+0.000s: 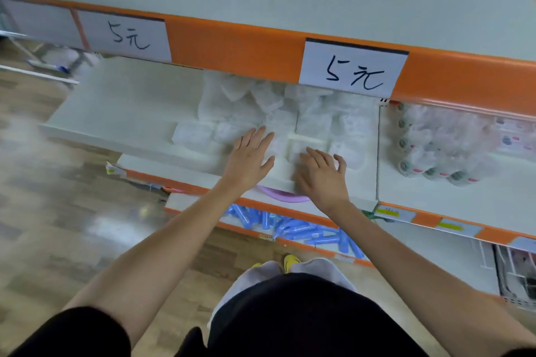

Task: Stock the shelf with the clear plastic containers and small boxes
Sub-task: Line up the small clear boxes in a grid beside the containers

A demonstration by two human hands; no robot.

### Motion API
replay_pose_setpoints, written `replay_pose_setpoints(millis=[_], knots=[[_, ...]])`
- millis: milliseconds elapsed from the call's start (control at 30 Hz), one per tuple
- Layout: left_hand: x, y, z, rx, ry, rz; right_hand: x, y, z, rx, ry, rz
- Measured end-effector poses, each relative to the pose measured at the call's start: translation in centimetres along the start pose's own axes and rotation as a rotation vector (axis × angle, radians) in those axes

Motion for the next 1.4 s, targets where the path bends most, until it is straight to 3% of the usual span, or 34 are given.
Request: replay_pose_setpoints(millis=[100, 267, 500, 767, 1033, 1400], knots=[[1.1, -0.4, 0.5, -0.047, 0.090, 0.025, 0.8, -0.2, 0.3, -0.057, 0.052, -0.032], [2.3, -1.0, 0.1, -0.055, 0.166, 0.111, 1.0, 0.0, -1.7, 0.023, 0.186, -0.055], [2.6, -1.1, -1.1, -0.014, 0.085, 0.176, 0.8, -0.6, -2.2, 0.097, 0.275, -0.027], [1.4, -1.9, -0.9, 0.014, 0.098, 0.253, 0.8, -4.3, 0.2, -0.153, 0.329, -0.041], [-5.5, -3.1, -0.9, -0.003, 0.150, 0.364, -4.2, -9.0, 3.9, -0.261, 0.356, -0.057], [-20.5, -2.2, 1.7, 0.008, 0.156, 0.398, -15.3, -14.8, 12.1, -0.295, 0.339, -0.059]])
Point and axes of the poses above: each hand's wrist, its own z-axis away from the middle knuckle, its own y-axis out of the palm, x = y × z, the point moved 4 cm from there along -z, towards the middle knuckle, and after that the axes turned 10 degrees about -x, right-handed, at the moved point
